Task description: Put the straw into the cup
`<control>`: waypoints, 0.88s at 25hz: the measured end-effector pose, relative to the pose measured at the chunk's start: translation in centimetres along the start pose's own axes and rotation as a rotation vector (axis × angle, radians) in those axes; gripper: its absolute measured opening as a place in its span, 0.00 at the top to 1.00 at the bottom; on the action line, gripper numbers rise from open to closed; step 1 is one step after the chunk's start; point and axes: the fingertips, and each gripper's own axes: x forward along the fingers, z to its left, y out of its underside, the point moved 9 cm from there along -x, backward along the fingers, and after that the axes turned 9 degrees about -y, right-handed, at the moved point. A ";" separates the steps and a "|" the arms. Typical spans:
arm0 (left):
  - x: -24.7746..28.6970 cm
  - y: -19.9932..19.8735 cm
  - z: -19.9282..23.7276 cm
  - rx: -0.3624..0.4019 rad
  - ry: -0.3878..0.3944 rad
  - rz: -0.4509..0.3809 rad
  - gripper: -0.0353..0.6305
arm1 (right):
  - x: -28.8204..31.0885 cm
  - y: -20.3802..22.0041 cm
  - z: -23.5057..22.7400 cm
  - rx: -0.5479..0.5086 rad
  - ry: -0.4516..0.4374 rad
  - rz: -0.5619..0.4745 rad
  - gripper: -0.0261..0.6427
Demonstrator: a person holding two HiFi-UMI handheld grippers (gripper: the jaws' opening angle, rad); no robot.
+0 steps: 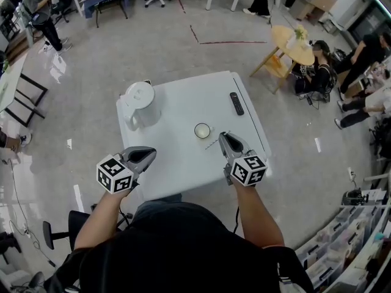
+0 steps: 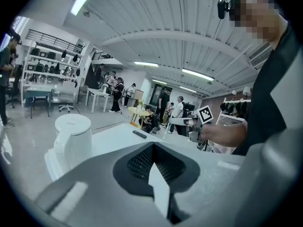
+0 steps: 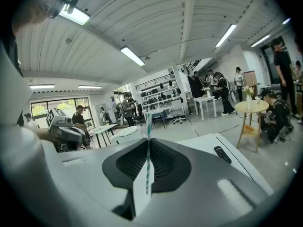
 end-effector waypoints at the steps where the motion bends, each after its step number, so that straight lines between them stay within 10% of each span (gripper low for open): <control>1: 0.1 0.0 0.1 -0.002 0.000 0.001 0.95 | 0.3 -0.1 -0.2 0.000 -0.001 0.002 0.89; 22: 1.2 0.8 3.1 -0.066 -0.027 0.012 0.95 | 5.9 -1.5 -3.7 -0.027 -0.014 0.062 0.89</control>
